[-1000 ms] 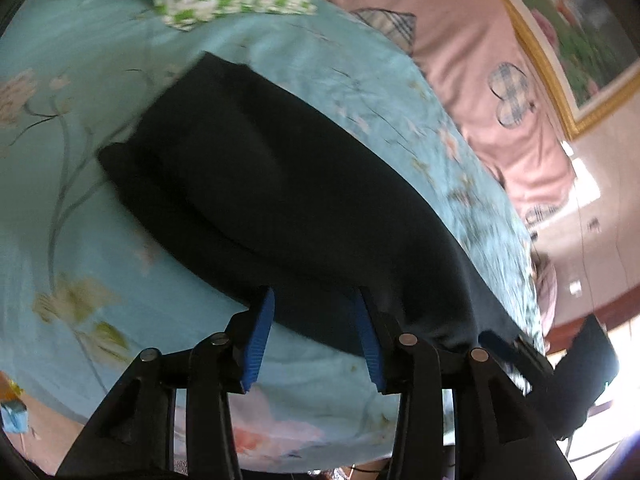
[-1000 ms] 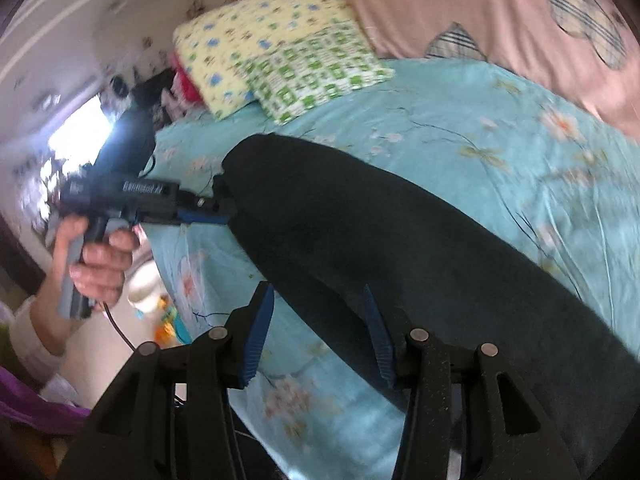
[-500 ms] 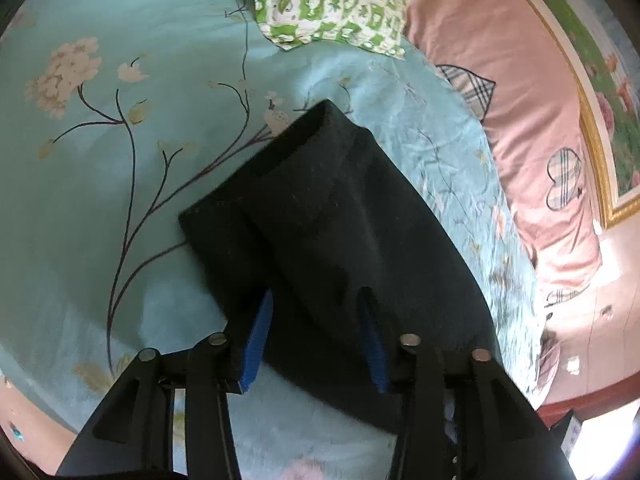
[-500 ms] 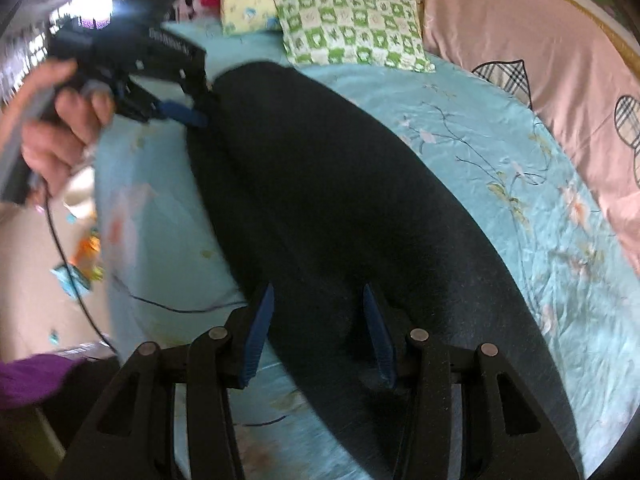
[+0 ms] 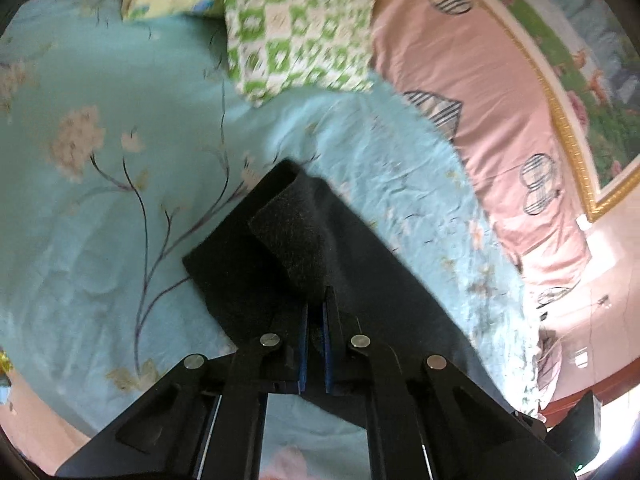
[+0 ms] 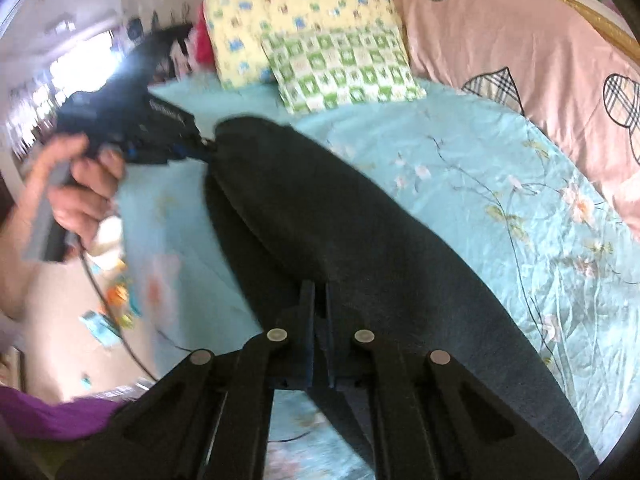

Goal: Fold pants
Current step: 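Lower the folded pants onto the sheet and open both tools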

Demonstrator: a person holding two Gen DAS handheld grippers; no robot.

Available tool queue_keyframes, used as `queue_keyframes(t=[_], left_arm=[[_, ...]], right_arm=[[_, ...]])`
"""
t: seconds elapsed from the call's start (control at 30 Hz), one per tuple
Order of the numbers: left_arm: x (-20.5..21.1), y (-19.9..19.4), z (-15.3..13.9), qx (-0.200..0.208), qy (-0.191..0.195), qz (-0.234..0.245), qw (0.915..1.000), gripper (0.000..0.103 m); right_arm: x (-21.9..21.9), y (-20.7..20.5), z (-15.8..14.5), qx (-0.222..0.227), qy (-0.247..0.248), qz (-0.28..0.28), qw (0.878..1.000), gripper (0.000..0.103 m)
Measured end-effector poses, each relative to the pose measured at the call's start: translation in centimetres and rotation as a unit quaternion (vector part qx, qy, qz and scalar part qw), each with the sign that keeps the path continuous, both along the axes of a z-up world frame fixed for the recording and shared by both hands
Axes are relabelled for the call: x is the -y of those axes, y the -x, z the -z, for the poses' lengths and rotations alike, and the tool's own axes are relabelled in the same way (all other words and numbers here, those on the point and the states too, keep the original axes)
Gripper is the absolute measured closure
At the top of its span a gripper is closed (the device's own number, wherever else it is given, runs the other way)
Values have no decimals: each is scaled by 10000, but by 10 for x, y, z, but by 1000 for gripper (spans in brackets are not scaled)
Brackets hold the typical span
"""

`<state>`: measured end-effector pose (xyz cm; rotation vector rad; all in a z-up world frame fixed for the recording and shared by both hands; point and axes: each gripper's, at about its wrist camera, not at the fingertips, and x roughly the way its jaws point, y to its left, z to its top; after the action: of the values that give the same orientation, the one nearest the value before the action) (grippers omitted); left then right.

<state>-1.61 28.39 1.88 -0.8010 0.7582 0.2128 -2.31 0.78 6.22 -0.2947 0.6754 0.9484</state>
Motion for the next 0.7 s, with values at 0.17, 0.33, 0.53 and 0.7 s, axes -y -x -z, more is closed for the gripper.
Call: queue_keyframes(t=[0.17, 0.33, 0.53, 0.7], left_arm=[[-3, 15, -4, 24, -81, 64, 9999, 99], [-4, 19, 27, -310, -132, 10, 9994, 99], [-8, 20, 46, -411, -173, -68, 9990, 98], [-3, 23, 42, -451, -422, -45, 9981, 89]], right_arm=[[4, 12, -14, -111, -178, -198, 9996, 97], [-8, 12, 12, -410, 0, -242, 9989, 97], [-20, 9, 37, -659, 137, -265, 9974, 97], [-20, 5, 45, -783, 207, -198, 9965, 95]])
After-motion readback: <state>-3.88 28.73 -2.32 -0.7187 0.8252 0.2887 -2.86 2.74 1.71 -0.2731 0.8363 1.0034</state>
